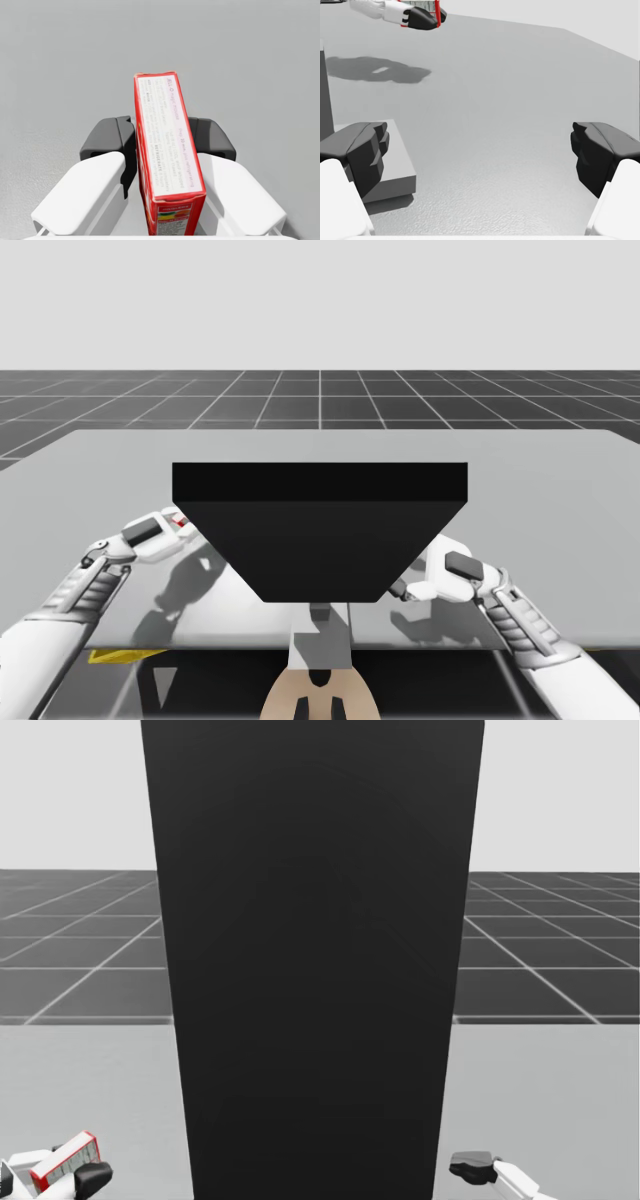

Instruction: Reach around the screen and pick up the object behind it.

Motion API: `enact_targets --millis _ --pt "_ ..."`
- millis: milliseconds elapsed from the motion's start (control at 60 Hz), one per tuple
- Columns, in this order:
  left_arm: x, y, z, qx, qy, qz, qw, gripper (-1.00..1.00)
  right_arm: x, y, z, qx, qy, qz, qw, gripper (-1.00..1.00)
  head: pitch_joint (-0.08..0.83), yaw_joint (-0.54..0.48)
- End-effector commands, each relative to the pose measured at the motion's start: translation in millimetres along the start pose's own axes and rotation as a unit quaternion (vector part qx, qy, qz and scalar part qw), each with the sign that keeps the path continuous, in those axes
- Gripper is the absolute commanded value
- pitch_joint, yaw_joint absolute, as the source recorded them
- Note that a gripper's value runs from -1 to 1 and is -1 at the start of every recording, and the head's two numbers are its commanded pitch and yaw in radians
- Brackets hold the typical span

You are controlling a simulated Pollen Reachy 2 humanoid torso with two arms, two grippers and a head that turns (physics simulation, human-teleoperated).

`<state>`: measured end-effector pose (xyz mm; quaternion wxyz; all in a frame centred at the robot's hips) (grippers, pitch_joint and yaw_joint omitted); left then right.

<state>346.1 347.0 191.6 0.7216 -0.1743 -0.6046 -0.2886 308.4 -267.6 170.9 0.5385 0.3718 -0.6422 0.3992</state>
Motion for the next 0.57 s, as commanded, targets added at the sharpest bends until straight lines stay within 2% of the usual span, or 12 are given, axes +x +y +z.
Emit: enact_targets --millis 17,250,433,567 --pt "23.0 18.9 21.8 0.032 -0.034 -0.01 0.999 1.0 -0.6 -0.7 -1.9 -0.003 0.001 0.001 1.0 -1.0 0.161 -0.01" --pt "72.5 30.7 43.3 0.07 -0.09 -0.034 0.993 1.0 -1.6 -2.4 -4.5 -0.015 0.001 0.005 0.9999 -1.0 0.157 -0.01" --pt "121.0 27.2 63.7 0.097 -0.139 -0.071 0.983 1.0 -1.6 -2.9 -5.0 -0.016 0.001 0.004 0.9999 -1.0 0.16 -0.01" --pt "148.9 21.5 73.1 0.107 -0.167 -0.089 0.976 1.0 -2.1 -3.6 -5.2 -0.02 0.001 0.005 0.9998 -1.0 0.159 -0.01"
